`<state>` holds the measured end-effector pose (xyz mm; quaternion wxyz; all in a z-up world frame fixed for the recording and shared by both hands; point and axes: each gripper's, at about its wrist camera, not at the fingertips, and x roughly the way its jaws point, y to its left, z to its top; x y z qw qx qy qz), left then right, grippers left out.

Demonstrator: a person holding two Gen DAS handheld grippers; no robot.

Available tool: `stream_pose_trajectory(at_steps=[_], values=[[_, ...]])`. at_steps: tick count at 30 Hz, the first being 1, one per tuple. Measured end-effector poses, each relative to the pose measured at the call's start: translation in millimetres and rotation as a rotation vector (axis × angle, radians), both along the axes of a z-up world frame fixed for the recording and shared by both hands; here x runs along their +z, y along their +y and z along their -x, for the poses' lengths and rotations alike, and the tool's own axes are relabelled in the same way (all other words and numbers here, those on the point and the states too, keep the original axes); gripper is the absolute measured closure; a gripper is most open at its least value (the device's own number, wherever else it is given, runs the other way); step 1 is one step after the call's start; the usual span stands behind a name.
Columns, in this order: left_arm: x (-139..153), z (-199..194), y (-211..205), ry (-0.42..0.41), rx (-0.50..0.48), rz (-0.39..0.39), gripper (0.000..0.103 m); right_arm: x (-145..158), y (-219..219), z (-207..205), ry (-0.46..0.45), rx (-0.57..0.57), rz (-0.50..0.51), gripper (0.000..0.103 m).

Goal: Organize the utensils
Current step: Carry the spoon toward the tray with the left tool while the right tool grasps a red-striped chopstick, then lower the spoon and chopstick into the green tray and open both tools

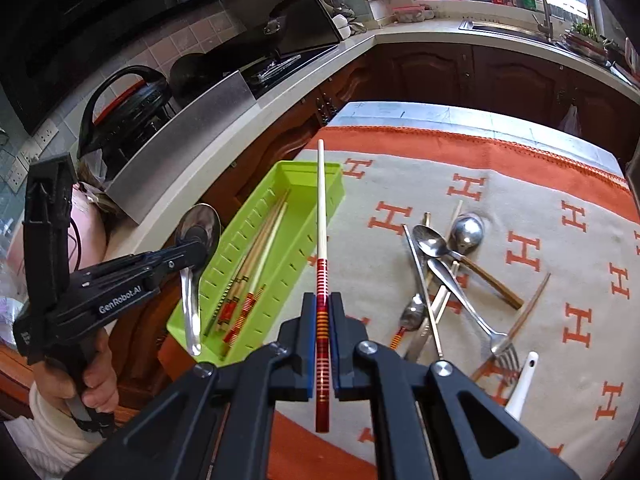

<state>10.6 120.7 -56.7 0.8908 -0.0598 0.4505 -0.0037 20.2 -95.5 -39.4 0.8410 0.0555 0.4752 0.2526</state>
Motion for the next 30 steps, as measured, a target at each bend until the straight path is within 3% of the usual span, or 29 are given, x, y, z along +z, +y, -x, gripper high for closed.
stream_pose_trajectory(at_steps=[5,15,18,20,30], values=[[-10.0,-4.2,21.9,0.004,-0.003,-0.068,0.100,-3.3,30.8,-9.9,0.073,-0.058,-0.043,0.098],[-48.9,-26.7,47.1,0.078,-0.048,-0.027,0.100,-46.0,80.9,-29.8,0.199,-0.136,-0.019,0.098],[-49.1,-27.8,52.2,0.064,-0.035,-0.018,0.092,-59.1,92.1,-34.4,0.234,-0.135,0.009,0.097],[-46.5,-28.1,54.0,0.047,-0.034,-0.009,0.079,-67.2,100.0,-36.0,0.268,-0.122,0.025,0.097],[-35.1,-24.2,69.3,0.009,0.007,0.049,0.078,-80.6,116.1,-32.3,0.314,-0.069,0.074,0.096]])
